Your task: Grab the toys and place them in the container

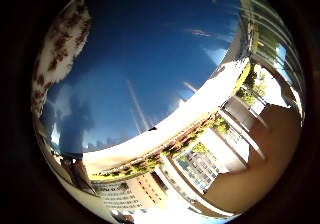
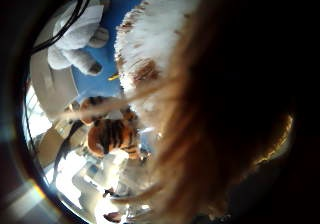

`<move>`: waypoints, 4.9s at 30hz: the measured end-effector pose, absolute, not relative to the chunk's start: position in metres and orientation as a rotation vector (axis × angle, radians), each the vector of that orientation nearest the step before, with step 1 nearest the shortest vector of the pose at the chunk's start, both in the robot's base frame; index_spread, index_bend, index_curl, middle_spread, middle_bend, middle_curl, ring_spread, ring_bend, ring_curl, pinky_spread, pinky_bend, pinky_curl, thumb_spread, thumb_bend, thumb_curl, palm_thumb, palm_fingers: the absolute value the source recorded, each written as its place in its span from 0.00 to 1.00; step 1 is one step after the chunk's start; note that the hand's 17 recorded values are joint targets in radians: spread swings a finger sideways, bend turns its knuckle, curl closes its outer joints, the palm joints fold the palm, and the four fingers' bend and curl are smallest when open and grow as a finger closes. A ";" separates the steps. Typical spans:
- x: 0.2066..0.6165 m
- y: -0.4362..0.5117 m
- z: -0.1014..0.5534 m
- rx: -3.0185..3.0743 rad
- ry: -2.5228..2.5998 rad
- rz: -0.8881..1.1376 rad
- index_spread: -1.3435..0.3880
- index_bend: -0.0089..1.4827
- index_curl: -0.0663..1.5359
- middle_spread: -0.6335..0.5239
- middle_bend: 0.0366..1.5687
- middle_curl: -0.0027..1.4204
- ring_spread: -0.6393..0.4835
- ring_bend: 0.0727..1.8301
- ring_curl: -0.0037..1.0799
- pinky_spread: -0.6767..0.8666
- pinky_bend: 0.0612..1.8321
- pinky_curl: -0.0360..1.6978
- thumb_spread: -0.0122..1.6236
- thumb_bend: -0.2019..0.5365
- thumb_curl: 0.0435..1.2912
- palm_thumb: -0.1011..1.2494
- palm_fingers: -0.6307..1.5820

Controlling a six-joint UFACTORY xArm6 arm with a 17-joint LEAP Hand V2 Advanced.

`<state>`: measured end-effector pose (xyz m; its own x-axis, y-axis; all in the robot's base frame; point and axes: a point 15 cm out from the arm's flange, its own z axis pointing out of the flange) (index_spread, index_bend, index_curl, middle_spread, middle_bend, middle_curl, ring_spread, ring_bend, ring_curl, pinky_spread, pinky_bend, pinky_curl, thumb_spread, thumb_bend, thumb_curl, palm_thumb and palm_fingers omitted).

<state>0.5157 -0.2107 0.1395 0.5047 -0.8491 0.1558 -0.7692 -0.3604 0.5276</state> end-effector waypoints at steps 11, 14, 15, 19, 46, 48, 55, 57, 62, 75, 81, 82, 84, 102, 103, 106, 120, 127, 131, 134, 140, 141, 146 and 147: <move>0.492 -0.256 0.168 2.213 -1.449 -0.234 0.53 0.08 0.22 0.36 0.41 0.39 0.63 0.50 0.55 0.64 0.19 0.19 0.66 0.25 0.32 0.70 0.74; 0.479 -0.252 0.183 2.264 -1.469 -0.303 0.47 0.11 0.20 0.33 0.51 0.47 0.58 0.59 0.64 0.64 0.30 0.24 0.65 0.27 0.35 0.74 0.77; 0.475 -0.246 0.190 2.295 -1.483 -0.338 0.45 0.13 0.19 0.32 0.53 0.49 0.57 0.60 0.65 0.65 0.35 0.25 0.65 0.27 0.36 0.76 0.77; 0.462 -0.212 0.221 2.425 -1.602 -0.472 0.39 0.20 0.21 0.31 0.60 0.56 0.53 0.63 0.71 0.64 0.54 0.34 0.65 0.29 0.41 0.81 0.80; 0.386 0.139 0.485 3.047 -1.497 -0.417 0.18 0.47 0.58 0.32 0.79 0.78 0.43 0.79 0.86 0.52 0.83 0.58 0.67 0.25 0.61 0.80 0.64; 0.399 0.161 0.483 3.079 -1.505 -0.354 0.18 0.47 0.61 0.32 0.80 0.78 0.43 0.80 0.87 0.52 0.84 0.59 0.67 0.25 0.61 0.78 0.63; 0.445 0.227 0.406 3.030 -1.511 -0.297 0.17 0.45 0.71 0.33 0.82 0.79 0.43 0.82 0.86 0.51 0.85 0.60 0.68 0.23 0.62 0.71 0.61; 0.460 0.240 0.381 3.010 -1.528 -0.308 0.17 0.45 0.74 0.33 0.83 0.79 0.43 0.83 0.86 0.51 0.85 0.60 0.68 0.24 0.61 0.69 0.60; 0.463 0.266 0.344 2.966 -1.507 -0.384 0.17 0.45 0.79 0.33 0.83 0.79 0.44 0.84 0.85 0.51 0.82 0.61 0.70 0.25 0.59 0.69 0.58; 0.420 0.251 0.326 2.796 -1.376 -0.507 0.39 0.22 0.64 0.55 0.21 0.43 0.74 0.32 0.44 0.66 0.47 0.44 0.71 0.24 0.48 0.62 0.21; 0.398 0.237 0.355 2.789 -1.343 -0.523 0.49 0.15 0.55 0.58 0.12 0.35 0.78 0.24 0.35 0.71 0.36 0.36 0.71 0.24 0.44 0.63 0.27; 0.394 0.234 0.359 2.787 -1.338 -0.518 0.51 0.15 0.53 0.59 0.11 0.34 0.79 0.23 0.34 0.71 0.34 0.35 0.71 0.24 0.44 0.63 0.28; 0.390 0.228 0.368 2.788 -1.333 -0.494 0.53 0.14 0.51 0.59 0.09 0.32 0.79 0.21 0.33 0.72 0.31 0.33 0.71 0.24 0.43 0.63 0.29; 0.355 0.010 0.437 2.674 -1.492 -0.213 0.64 0.14 0.38 0.59 0.08 0.23 0.79 0.14 0.29 0.73 0.23 0.25 0.73 0.24 0.38 0.62 0.36; 0.352 -0.004 0.433 2.659 -1.491 -0.219 0.64 0.14 0.37 0.59 0.07 0.23 0.79 0.14 0.29 0.73 0.23 0.25 0.73 0.24 0.38 0.62 0.37; 0.339 -0.051 0.410 2.604 -1.492 -0.289 0.64 0.14 0.36 0.59 0.08 0.22 0.79 0.14 0.29 0.73 0.22 0.24 0.72 0.24 0.37 0.62 0.36; 0.289 -0.105 0.302 2.530 -1.505 -0.432 0.65 0.14 0.31 0.58 0.08 0.21 0.78 0.12 0.29 0.72 0.20 0.21 0.72 0.24 0.36 0.63 0.37; 0.280 -0.083 0.283 2.540 -1.493 -0.367 0.66 0.13 0.30 0.58 0.08 0.20 0.78 0.12 0.30 0.72 0.20 0.20 0.73 0.24 0.35 0.63 0.37; 0.308 -0.091 0.263 2.576 -1.476 -0.205 0.64 0.12 0.29 0.56 0.08 0.20 0.78 0.12 0.30 0.71 0.21 0.20 0.71 0.25 0.35 0.64 0.36; 0.318 -0.110 0.233 2.543 -1.391 -0.156 0.62 0.13 0.28 0.53 0.08 0.20 0.78 0.11 0.30 0.71 0.22 0.20 0.71 0.25 0.36 0.65 0.35; 0.323 -0.116 0.189 2.460 -1.317 -0.221 0.59 0.14 0.27 0.51 0.08 0.20 0.78 0.08 0.29 0.71 0.20 0.19 0.69 0.24 0.36 0.66 0.32; 0.326 -0.119 0.182 2.442 -1.302 -0.213 0.58 0.14 0.27 0.51 0.08 0.20 0.78 0.08 0.29 0.71 0.20 0.19 0.69 0.24 0.36 0.67 0.32; 0.338 -0.126 0.151 2.398 -1.224 -0.188 0.57 0.14 0.27 0.50 0.08 0.20 0.78 0.08 0.29 0.71 0.19 0.18 0.67 0.24 0.37 0.69 0.31; 0.341 -0.126 0.143 2.390 -1.204 -0.185 0.57 0.14 0.27 0.50 0.08 0.20 0.78 0.07 0.29 0.70 0.19 0.18 0.67 0.24 0.37 0.69 0.31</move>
